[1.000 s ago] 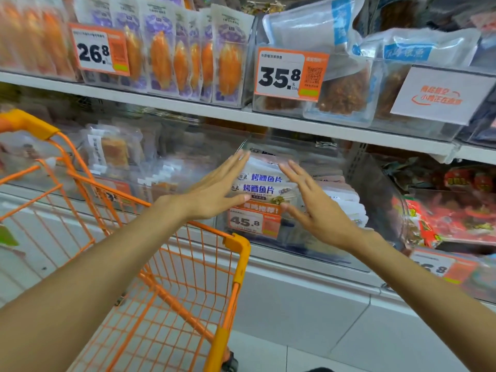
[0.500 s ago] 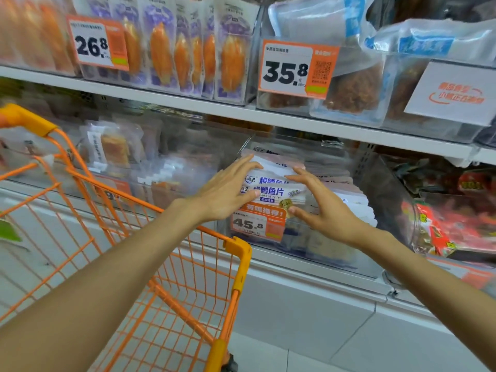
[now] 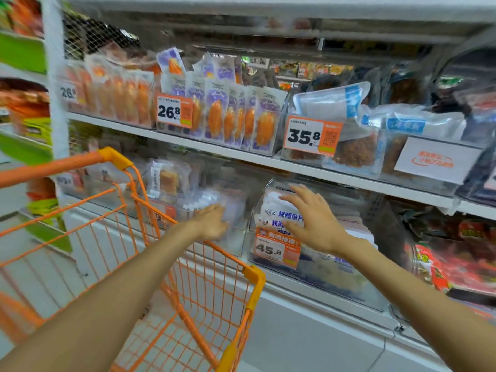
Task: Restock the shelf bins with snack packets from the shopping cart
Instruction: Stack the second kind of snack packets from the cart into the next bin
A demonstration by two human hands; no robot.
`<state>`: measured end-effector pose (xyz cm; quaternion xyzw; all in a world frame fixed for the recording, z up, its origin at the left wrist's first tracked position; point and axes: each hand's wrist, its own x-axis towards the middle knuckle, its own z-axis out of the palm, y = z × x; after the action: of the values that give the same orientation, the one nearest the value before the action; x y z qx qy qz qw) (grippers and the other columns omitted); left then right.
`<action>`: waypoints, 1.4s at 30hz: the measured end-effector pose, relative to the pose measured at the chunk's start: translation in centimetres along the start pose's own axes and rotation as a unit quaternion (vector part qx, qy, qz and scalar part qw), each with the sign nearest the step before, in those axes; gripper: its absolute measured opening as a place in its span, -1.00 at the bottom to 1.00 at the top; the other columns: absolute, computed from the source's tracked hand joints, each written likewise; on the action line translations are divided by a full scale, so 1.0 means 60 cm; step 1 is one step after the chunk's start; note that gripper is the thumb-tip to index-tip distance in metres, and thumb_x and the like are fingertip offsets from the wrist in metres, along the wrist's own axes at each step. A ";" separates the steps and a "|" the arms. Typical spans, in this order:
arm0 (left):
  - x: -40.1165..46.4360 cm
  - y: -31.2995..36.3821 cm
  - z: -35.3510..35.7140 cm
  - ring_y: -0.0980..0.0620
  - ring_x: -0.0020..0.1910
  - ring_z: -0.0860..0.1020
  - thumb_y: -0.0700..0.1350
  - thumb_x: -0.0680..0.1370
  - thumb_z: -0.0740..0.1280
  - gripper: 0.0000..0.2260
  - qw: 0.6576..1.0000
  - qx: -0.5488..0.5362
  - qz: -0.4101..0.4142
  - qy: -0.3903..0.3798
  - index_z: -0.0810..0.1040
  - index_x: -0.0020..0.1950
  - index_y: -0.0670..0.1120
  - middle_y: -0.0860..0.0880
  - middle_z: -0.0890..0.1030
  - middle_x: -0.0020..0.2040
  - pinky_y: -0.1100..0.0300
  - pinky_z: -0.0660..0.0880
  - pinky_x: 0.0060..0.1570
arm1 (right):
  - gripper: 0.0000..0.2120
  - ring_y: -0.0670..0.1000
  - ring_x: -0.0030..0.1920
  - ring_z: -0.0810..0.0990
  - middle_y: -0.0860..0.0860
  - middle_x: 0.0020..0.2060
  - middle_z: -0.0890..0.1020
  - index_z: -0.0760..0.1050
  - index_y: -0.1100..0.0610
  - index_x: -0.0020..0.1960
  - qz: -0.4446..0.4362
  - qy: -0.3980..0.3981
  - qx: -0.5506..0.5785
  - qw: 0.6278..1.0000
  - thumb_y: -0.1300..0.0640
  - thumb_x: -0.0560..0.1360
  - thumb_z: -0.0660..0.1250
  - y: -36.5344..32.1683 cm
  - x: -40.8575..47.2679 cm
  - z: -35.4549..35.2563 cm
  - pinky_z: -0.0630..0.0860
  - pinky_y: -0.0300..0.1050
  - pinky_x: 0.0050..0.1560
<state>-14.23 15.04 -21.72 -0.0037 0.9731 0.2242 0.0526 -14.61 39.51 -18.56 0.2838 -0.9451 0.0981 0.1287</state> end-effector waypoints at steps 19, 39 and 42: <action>0.035 -0.149 -0.055 -0.15 0.30 0.42 -0.05 0.63 0.16 -0.70 0.987 0.109 -0.032 0.114 0.44 0.36 0.02 -0.13 0.48 0.33 0.02 0.39 0.23 | -0.39 0.21 0.54 -0.10 0.17 0.55 -0.11 -0.13 0.01 0.57 0.041 -0.214 -0.011 0.976 -0.12 0.63 0.03 -0.178 0.223 0.140 0.00 0.11 0.51; 0.185 -0.119 -0.089 -0.03 0.49 0.12 -0.09 0.54 0.35 -0.51 0.929 0.367 0.048 -0.006 0.34 0.46 0.08 0.01 0.32 0.46 0.08 0.11 0.41 | -0.19 0.34 0.48 -0.31 0.32 0.47 -0.33 -0.38 0.19 0.52 0.210 -0.343 -0.002 0.915 -0.17 0.61 0.07 -0.154 0.321 0.203 -0.13 0.23 0.48; 0.162 -0.113 -0.092 -0.03 0.44 0.22 -0.14 0.53 0.34 -0.50 0.926 0.370 0.070 0.017 0.32 0.46 0.00 -0.03 0.36 0.42 0.10 0.17 0.37 | -0.03 0.25 0.51 -0.30 0.26 0.50 -0.30 -0.34 0.19 0.53 0.277 -0.250 0.125 0.919 -0.17 0.52 0.28 -0.172 0.297 0.193 -0.13 0.11 0.49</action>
<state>-24.23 6.70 -20.75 0.0805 0.9855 -0.1485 0.0174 -25.35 18.97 -23.07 0.0397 -0.9674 0.1730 -0.1809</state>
